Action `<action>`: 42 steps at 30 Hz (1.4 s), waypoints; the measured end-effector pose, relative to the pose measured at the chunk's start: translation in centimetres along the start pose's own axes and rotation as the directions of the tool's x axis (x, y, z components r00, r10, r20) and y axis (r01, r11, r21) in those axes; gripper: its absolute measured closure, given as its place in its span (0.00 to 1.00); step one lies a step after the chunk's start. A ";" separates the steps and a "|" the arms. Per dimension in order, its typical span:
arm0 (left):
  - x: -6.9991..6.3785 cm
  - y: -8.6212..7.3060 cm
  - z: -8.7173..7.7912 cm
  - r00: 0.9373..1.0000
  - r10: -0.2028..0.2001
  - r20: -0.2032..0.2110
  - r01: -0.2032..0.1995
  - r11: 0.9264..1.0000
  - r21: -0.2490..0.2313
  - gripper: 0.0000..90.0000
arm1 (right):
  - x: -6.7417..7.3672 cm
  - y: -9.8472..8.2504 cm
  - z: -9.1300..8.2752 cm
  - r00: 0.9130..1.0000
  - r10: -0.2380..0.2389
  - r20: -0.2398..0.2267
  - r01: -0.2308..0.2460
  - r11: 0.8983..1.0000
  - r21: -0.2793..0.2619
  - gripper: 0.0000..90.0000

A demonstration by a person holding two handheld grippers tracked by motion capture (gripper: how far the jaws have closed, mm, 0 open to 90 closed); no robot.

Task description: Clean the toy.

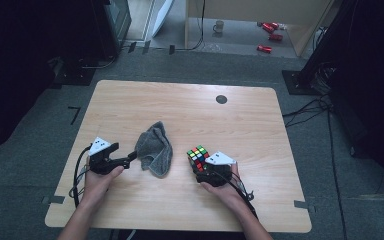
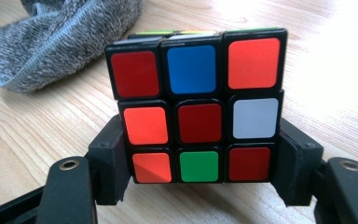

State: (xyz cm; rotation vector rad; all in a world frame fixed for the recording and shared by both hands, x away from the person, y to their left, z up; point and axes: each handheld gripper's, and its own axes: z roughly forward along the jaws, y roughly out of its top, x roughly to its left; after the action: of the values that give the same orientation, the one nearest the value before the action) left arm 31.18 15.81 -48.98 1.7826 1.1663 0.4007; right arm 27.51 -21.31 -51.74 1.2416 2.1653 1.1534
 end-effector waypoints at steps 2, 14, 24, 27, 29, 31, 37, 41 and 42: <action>0.0 0.0 0.0 1.000 -0.001 -0.001 0.001 1.000 0.000 0.16 | -0.1 0.0 -0.1 1.000 0.007 -0.006 -0.007 1.000 -0.008 0.35; 0.0 -0.2 0.1 1.000 0.000 -0.002 0.000 1.000 0.010 0.17 | -0.1 -0.1 -0.7 1.000 0.018 0.009 -0.018 0.999 -0.050 0.34; 0.1 -0.3 0.1 1.000 0.003 -0.002 -0.003 1.000 0.014 0.17 | 0.2 -0.2 -0.7 1.000 -0.017 0.024 0.019 0.997 -0.068 0.38; 0.2 -0.3 0.1 1.000 0.001 -0.003 -0.001 1.000 0.017 0.17 | 0.0 -0.2 -0.7 1.000 -0.012 0.014 0.013 0.998 -0.068 0.37; 0.2 -0.3 0.1 1.000 0.001 -0.005 -0.001 1.000 0.019 0.17 | -0.1 -0.1 -0.8 1.000 0.010 0.002 -0.010 0.998 -0.067 0.35; 0.2 -0.3 0.1 1.000 0.005 -0.006 -0.005 1.000 0.019 0.17 | -0.2 -0.1 -0.9 1.000 0.017 -0.024 -0.018 0.997 -0.075 0.23; 0.1 -0.3 0.0 1.000 0.005 -0.009 -0.004 1.000 0.022 0.17 | -0.7 0.5 -2.2 0.998 0.036 -0.048 -0.041 0.992 -0.116 0.15; 0.2 -0.2 -0.1 1.000 0.006 -0.012 -0.006 1.000 0.025 0.17 | -1.7 0.7 -3.4 0.998 0.048 -0.044 -0.053 0.990 -0.131 0.11; 0.2 -0.2 -0.1 1.000 0.006 -0.015 -0.005 1.000 0.026 0.17 | -2.0 0.6 -3.8 0.998 0.051 -0.040 -0.056 0.989 -0.134 0.10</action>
State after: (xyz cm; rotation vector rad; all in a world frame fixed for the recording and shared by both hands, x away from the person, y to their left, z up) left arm 31.10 16.06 -49.07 1.8081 1.1820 0.4043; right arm 26.39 -24.54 -49.15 1.2355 2.0527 1.3318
